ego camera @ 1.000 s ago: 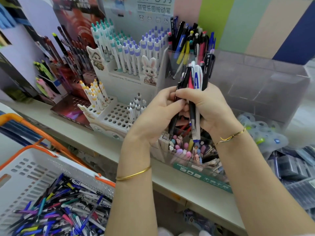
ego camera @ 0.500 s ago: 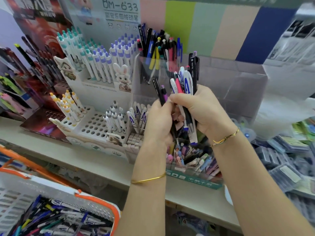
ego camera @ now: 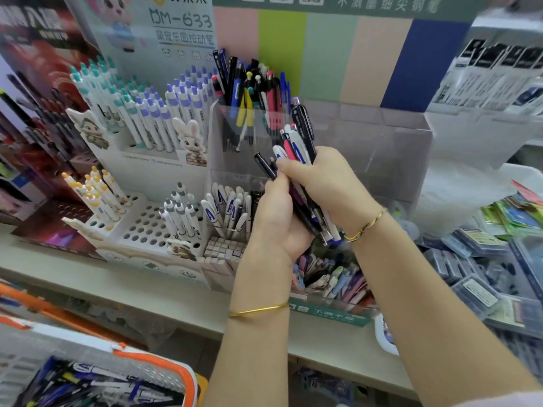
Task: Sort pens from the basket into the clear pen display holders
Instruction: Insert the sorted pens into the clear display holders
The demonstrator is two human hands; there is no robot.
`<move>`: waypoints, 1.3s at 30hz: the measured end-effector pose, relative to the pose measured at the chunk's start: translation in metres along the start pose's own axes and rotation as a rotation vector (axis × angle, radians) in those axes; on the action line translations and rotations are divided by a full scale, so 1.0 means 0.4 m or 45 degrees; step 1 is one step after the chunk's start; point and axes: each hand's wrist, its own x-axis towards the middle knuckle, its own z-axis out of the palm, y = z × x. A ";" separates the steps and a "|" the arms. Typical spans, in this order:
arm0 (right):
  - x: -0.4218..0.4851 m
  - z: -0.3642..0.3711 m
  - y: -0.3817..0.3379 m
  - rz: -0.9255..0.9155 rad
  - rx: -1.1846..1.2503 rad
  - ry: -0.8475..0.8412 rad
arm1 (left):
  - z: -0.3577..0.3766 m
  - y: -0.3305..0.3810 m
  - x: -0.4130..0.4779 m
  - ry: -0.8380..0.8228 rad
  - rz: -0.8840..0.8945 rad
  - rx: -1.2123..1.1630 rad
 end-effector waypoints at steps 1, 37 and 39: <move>0.002 0.004 0.003 -0.006 -0.037 0.019 | 0.002 0.002 -0.001 -0.018 -0.017 -0.024; 0.038 -0.066 -0.048 0.083 -0.849 -0.116 | 0.015 0.000 0.048 -0.268 -0.069 0.015; 0.046 -0.074 -0.049 0.067 -0.793 -0.139 | 0.018 0.007 0.049 -0.303 -0.055 0.015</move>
